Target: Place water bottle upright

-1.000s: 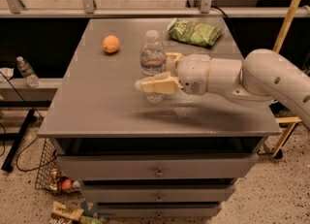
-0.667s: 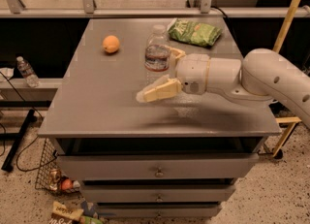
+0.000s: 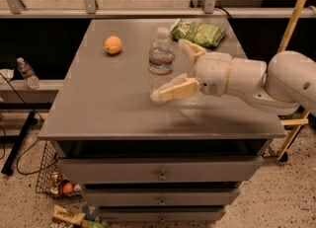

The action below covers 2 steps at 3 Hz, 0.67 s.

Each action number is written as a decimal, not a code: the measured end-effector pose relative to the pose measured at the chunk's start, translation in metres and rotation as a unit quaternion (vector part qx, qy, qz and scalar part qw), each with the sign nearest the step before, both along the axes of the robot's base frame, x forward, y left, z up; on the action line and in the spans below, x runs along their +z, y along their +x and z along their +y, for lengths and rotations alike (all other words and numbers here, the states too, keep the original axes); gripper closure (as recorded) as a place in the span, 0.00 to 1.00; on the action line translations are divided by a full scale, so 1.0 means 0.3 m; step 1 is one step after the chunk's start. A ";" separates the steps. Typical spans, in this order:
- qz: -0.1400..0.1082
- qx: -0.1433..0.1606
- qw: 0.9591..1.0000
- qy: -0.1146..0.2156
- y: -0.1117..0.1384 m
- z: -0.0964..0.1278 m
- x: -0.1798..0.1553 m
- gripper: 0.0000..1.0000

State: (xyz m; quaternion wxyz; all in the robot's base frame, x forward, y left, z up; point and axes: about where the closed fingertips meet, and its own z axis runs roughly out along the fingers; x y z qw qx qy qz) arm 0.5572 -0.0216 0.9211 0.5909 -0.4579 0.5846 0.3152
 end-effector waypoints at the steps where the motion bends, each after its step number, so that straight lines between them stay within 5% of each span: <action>1: -0.032 -0.071 0.997 0.005 -0.023 -0.207 0.065 0.00; 2: -0.040 -0.118 0.992 0.008 -0.037 -0.368 0.090 0.00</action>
Offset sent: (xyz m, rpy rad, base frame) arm -0.0142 -0.1700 0.0340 0.0276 -0.0965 -0.3483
